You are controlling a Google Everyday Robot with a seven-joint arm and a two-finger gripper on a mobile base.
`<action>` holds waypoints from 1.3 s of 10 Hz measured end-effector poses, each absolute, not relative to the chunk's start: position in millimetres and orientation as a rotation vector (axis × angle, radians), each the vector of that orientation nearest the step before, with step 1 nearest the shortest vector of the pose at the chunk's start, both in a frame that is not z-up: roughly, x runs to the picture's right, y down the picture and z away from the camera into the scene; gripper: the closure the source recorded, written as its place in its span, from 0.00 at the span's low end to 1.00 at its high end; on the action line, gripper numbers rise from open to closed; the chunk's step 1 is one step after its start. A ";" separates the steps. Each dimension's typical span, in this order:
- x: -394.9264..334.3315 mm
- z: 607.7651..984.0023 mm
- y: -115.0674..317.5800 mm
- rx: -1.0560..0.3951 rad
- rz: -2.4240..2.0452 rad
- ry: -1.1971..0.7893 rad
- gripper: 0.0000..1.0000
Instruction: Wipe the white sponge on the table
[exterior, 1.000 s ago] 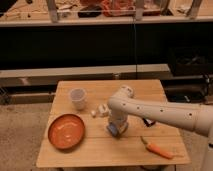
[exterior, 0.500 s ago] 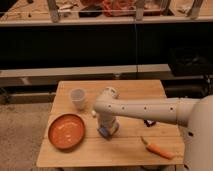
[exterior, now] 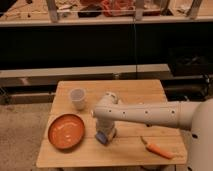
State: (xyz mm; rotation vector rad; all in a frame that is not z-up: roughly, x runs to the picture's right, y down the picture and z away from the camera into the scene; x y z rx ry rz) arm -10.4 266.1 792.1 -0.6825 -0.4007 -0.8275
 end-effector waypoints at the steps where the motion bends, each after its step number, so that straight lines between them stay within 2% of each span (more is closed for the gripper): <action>1: -13.5 792.6 272.5 -0.688 -0.824 -0.406 0.46; 4: -22.6 793.0 293.3 -0.700 -0.814 -0.405 0.46; 13: -14.8 783.7 301.2 -0.685 -0.786 -0.402 0.46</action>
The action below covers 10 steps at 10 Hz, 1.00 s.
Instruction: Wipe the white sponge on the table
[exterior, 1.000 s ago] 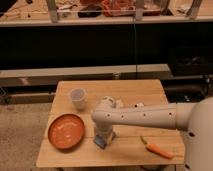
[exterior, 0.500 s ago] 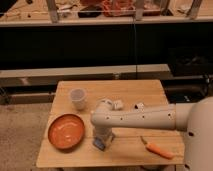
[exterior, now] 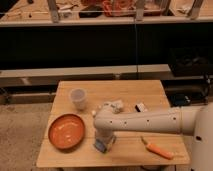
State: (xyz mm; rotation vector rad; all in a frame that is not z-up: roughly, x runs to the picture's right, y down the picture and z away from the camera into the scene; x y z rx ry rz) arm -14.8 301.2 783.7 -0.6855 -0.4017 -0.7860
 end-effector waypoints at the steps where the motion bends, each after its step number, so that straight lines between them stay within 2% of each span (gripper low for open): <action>1: -14.5 783.1 302.3 -0.686 -0.788 -0.402 0.46; 4: 20.2 761.8 320.2 -0.661 -0.735 -0.395 0.46; 7: 88.3 733.7 337.2 -0.627 -0.659 -0.396 0.46; 10: 123.2 726.6 339.3 -0.609 -0.595 -0.393 0.46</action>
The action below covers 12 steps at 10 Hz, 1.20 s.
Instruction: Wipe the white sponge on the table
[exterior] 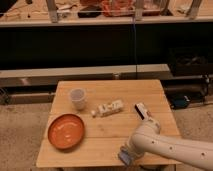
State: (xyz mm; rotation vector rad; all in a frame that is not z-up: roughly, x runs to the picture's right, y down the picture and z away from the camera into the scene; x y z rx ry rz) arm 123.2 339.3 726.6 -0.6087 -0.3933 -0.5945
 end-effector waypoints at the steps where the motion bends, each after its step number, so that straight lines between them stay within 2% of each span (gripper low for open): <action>1: 125.1 728.6 335.2 -0.603 -0.583 -0.392 0.46; 12: 121.8 767.8 272.0 -0.613 -0.554 -0.368 0.46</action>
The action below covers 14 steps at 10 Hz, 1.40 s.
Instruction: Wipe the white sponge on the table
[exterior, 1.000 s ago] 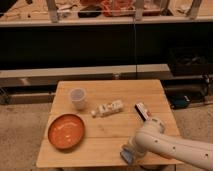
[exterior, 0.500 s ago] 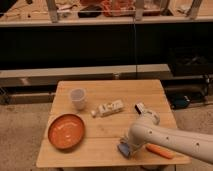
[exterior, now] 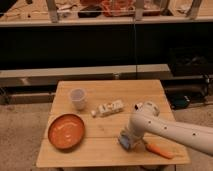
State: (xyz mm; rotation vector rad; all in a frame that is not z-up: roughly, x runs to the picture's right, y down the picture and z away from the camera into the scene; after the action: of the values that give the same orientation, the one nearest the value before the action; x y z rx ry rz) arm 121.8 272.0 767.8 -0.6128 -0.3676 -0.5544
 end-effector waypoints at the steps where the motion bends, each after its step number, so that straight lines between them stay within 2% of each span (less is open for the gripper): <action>1: 122.3 770.7 264.9 -0.615 -0.557 -0.367 0.46; 8: 90.6 802.6 223.3 -0.656 -0.624 -0.387 0.46; 14: 36.7 809.5 237.9 -0.699 -0.739 -0.376 0.46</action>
State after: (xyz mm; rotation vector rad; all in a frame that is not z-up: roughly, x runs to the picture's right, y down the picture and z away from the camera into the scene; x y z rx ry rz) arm 36.7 237.9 809.5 -0.6987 -0.3762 -0.7388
